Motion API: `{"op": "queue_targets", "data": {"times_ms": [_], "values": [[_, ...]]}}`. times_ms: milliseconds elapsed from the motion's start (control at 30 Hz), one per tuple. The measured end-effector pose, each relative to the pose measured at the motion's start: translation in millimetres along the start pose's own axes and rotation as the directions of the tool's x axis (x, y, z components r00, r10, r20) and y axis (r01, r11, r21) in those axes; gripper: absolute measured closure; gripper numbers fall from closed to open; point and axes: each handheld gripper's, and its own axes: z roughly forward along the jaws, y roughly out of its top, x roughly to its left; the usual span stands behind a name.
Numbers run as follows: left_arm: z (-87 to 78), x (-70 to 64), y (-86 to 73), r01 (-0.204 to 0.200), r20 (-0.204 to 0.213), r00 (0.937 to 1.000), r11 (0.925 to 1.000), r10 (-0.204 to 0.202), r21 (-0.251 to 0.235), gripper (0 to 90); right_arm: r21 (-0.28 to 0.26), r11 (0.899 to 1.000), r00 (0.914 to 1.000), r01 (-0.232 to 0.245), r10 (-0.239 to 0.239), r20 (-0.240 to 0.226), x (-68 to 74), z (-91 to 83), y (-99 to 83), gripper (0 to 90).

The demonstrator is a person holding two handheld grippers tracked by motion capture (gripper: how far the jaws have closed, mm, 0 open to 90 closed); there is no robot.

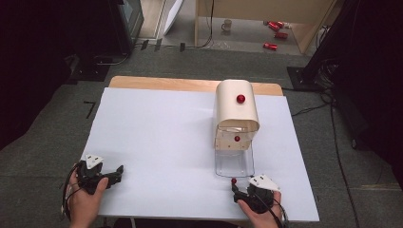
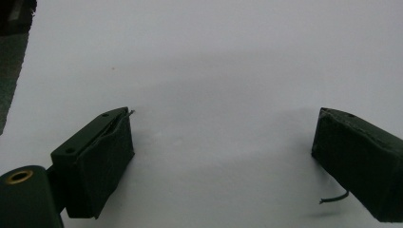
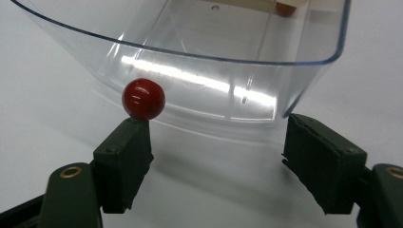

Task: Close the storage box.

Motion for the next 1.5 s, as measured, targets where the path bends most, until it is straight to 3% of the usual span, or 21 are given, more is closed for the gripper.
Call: {"op": "queue_targets", "data": {"times_ms": [333,600,800,1267,1500], "values": [[0.1,-0.1,-0.1,0.001,0.0,1.0,1.0,-0.001,-0.002,6.4,-0.042,0.998,0.9992,-0.036,0.036,-0.018,-4.6,-2.5,9.8,27.9],[0.1,-0.1,-0.1,0.001,0.0,1.0,1.0,-0.001,-0.002,6.4,-0.044,0.999,0.9998,-0.019,0.019,-0.006,-4.9,1.7,21.5,28.6],[0.1,-0.1,-0.1,0.001,0.0,1.0,1.0,-0.001,-0.002,6.4,-0.054,0.998,0.9994,-0.034,0.035,0.003,-9.2,4.4,28.0,28.9],[0.1,-0.1,-0.1,0.001,0.0,1.0,1.0,-0.001,-0.002,6.4,-0.059,0.994,0.9955,-0.093,0.094,0.014,-24.0,24.3,44.3,29.0],[0.0,-0.1,-0.1,0.0,0.0,1.0,1.0,0.0,-0.001,6.4,-0.066,0.993,0.9949,-0.095,0.097,0.029,-27.3,31.3,53.7,29.0]]}}
